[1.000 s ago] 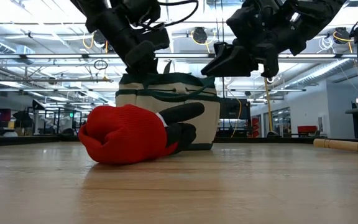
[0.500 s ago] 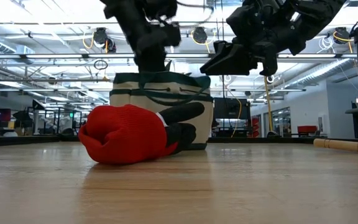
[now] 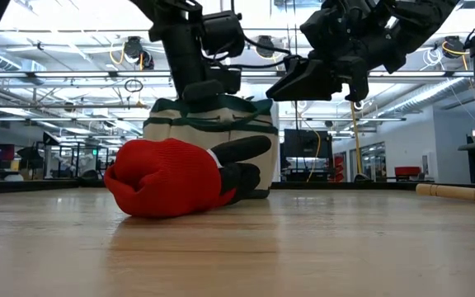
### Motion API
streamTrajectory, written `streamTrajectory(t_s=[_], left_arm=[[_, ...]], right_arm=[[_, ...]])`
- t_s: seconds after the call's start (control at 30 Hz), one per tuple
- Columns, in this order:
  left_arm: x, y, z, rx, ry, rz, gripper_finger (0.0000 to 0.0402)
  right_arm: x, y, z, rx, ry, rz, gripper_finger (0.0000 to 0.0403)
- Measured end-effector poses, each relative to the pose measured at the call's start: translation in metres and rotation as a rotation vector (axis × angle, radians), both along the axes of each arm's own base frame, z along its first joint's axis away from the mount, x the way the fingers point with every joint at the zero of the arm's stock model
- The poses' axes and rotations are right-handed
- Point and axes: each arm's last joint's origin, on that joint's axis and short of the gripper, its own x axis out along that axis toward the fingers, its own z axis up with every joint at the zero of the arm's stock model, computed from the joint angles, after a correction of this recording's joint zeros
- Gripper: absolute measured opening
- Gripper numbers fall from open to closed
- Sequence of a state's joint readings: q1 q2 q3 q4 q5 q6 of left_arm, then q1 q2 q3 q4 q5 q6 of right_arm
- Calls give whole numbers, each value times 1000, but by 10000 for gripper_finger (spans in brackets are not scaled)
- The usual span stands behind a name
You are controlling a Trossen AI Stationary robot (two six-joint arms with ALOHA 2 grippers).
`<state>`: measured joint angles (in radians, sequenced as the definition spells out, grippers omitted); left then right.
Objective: Pick & Place Garden tools in Gardening bag
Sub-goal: Put the green shear scissors into the gardening bag
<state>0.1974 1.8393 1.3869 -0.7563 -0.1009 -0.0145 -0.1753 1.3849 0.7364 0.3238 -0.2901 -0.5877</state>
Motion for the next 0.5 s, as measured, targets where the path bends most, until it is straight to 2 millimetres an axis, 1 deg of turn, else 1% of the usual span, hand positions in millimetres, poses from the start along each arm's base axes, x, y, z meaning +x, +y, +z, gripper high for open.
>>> streamTrajectory(t_s=[0.07, 0.2, 0.27, 0.5], left_arm=[[0, 2, 0, -1, 1, -1, 54], [0, 1, 0, -20, -2, -14, 86], [0, 0, 0, -24, -3, -19, 95], [0, 0, 0, -12, 2, -58, 101]], right_arm=[[0, 0, 0, 0, 0, 0, 102], [0, 0, 0, 0, 0, 0, 102], [0, 0, 0, 0, 0, 0, 102], [0, 0, 0, 0, 0, 0, 102]])
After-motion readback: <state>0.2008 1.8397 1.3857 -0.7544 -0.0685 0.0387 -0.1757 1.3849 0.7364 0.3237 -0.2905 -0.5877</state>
